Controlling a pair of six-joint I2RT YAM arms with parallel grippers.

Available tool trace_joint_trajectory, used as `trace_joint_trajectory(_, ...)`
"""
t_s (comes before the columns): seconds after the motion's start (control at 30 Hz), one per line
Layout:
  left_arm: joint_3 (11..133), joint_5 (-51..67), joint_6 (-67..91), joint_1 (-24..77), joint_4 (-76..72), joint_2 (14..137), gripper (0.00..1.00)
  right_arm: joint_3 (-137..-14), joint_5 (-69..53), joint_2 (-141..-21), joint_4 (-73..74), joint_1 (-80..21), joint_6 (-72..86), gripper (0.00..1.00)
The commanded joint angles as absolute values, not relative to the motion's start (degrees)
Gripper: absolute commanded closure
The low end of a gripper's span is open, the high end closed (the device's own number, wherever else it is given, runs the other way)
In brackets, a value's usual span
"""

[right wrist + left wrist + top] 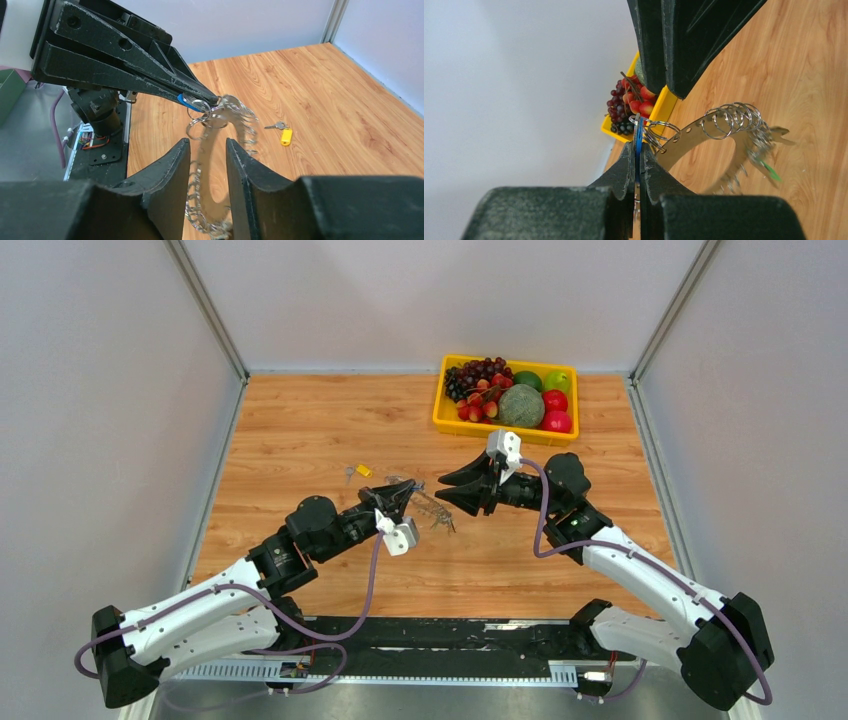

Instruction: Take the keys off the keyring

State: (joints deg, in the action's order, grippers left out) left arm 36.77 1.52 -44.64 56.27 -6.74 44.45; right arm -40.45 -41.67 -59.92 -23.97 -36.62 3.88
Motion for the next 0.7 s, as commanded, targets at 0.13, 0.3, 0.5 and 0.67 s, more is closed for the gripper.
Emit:
trace_joint_trajectory(0.13, 38.7, 4.1, -44.2, 56.5, -9.6, 43.5, 1.0, -43.4, -43.9, -61.7, -26.6, -37.0, 3.7, 0.64)
trace_joint_trajectory(0.3, 38.6, 4.9, -44.2, 56.5, -9.9, 43.0, 1.0, -44.5, -44.3, -63.5, -26.2, -37.3, 4.0, 0.65)
trace_joint_trajectory(0.5, 38.5, 5.5, -44.2, 56.4, -10.1, 42.8, 1.0, -46.2, -47.3, -65.9, -25.7, -38.7, 3.9, 0.65)
trace_joint_trajectory(0.67, 38.1, 5.0, -44.2, 56.4, -11.0, 42.3, 1.0, -48.3, -49.2, -67.9, -22.7, -40.3, 1.7, 0.65)
